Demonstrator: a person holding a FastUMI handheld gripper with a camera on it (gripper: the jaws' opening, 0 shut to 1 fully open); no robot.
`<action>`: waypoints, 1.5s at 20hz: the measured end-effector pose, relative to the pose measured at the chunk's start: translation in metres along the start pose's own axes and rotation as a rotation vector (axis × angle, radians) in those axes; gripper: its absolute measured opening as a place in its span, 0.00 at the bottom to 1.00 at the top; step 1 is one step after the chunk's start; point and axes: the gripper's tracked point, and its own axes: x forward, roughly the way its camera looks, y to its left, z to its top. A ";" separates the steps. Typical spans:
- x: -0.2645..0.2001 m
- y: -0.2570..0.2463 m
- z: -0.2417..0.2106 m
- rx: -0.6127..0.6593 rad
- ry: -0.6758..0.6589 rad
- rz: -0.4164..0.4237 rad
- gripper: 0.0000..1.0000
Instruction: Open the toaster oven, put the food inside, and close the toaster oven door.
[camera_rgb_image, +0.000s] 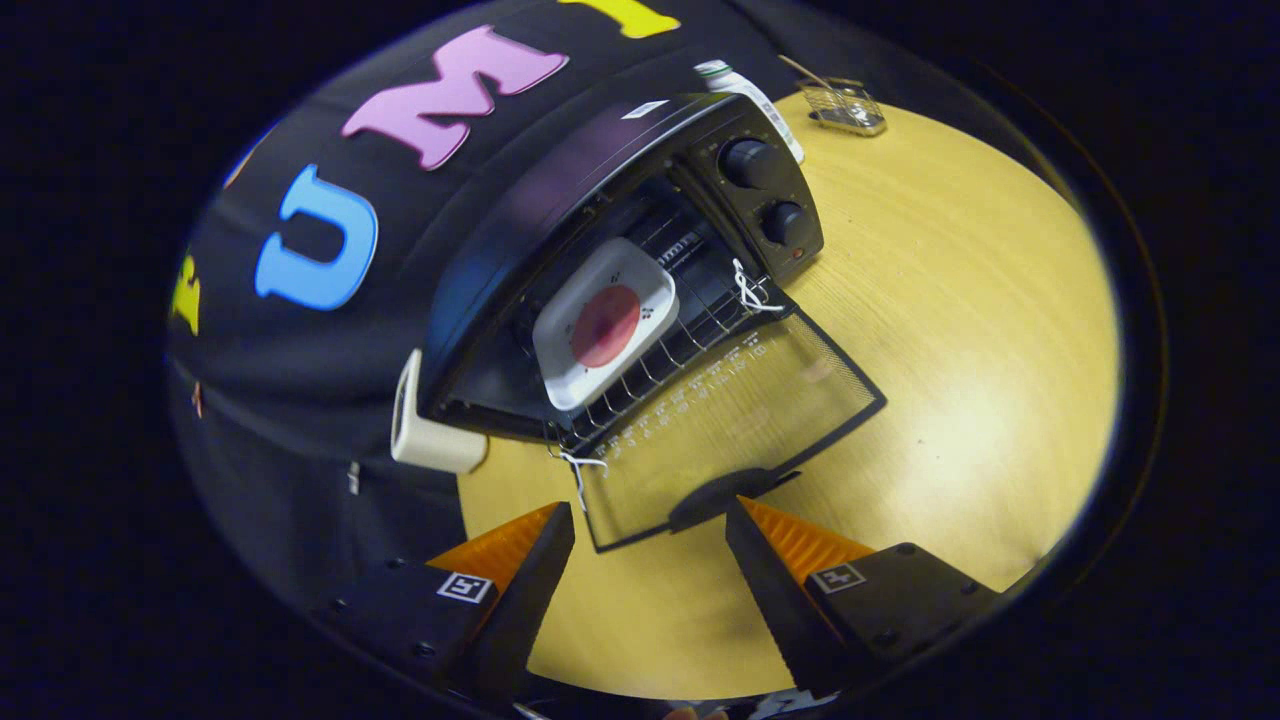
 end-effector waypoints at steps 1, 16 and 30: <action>0.001 -0.007 -0.013 -0.088 0.012 -0.020 0.99; 0.073 -0.049 -0.052 -0.521 -0.017 -0.249 0.99; 0.063 -0.043 -0.040 -0.568 -0.090 -0.267 0.99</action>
